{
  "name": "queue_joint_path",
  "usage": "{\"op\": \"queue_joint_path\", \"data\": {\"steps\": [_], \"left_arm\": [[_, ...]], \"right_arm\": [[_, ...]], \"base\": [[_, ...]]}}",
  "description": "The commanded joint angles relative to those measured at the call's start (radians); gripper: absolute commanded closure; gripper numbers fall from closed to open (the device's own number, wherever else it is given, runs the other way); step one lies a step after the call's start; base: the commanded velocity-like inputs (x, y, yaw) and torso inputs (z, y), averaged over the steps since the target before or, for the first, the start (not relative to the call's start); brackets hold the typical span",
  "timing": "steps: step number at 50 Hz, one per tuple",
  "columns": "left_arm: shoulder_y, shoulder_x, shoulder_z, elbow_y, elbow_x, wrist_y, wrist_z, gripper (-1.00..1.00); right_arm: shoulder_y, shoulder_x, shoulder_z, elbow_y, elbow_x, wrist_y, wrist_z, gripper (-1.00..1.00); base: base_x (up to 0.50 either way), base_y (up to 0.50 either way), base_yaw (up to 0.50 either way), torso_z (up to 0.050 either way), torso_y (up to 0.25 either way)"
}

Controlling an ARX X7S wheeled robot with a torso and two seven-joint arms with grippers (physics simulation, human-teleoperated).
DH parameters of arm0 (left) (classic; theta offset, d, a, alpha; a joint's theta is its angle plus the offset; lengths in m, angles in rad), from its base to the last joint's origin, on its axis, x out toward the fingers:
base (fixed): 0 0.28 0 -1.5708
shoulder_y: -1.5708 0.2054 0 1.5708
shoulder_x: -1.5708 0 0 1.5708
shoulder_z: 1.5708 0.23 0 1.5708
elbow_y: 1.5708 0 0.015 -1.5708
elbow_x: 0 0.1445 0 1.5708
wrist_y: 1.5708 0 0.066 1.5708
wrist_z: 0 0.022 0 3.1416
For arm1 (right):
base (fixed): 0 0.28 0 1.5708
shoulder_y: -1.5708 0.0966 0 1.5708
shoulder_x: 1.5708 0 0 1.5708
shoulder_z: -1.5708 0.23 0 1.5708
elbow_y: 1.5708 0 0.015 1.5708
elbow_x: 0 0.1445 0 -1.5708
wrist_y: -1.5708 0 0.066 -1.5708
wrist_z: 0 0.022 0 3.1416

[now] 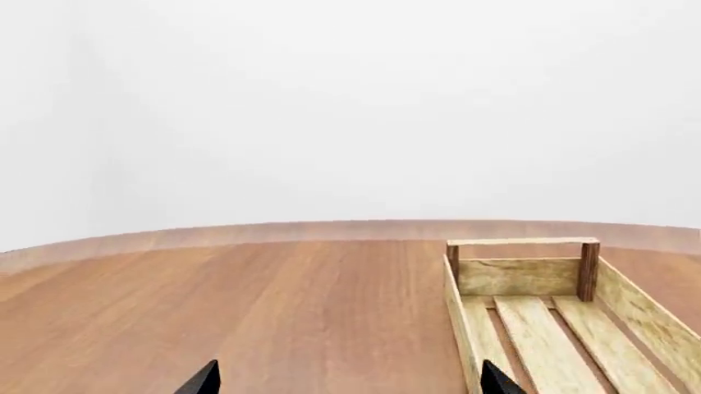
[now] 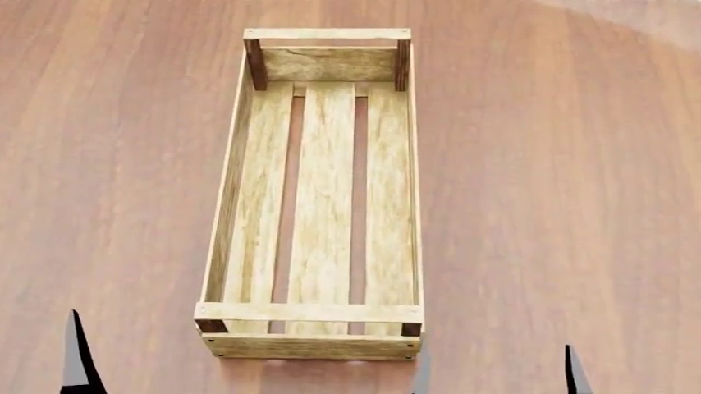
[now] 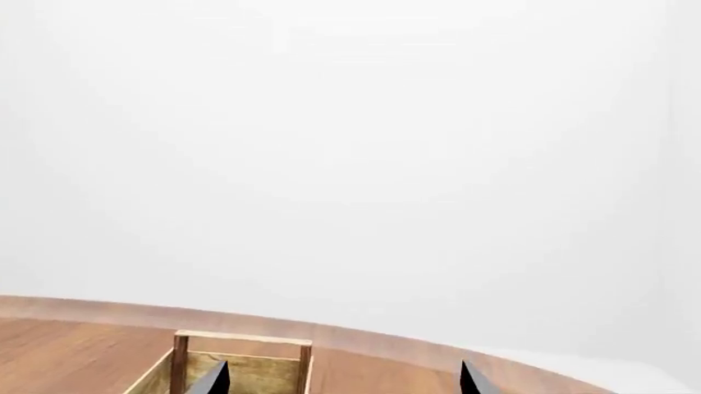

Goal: Stack the right bowl on the left bowl and place them in the tray.

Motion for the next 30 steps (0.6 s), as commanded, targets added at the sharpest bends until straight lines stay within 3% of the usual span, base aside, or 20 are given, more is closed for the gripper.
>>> {"op": "queue_joint_path", "data": {"steps": [1, 17, 30], "left_arm": [[-0.016, -0.037, -0.065, 0.047, -0.017, -0.170, 0.022, -1.00], [-0.008, -0.051, -0.094, 0.057, -0.151, -0.304, 0.049, -1.00], [-0.010, -0.056, -0.211, 0.052, -0.426, -0.478, 0.075, -1.00]], "right_arm": [[0.001, -0.016, 0.019, -0.003, -0.022, 0.005, -0.015, -1.00], [0.005, -0.008, 0.015, -0.007, -0.011, 0.026, -0.013, -1.00], [0.005, -0.005, 0.011, -0.007, -0.013, 0.035, -0.006, -1.00]], "base": [[0.00, 0.00, 0.00, 0.000, 0.000], [0.00, 0.00, 0.00, 0.000, 0.000], [0.00, 0.00, 0.00, 0.000, 0.000]]}}
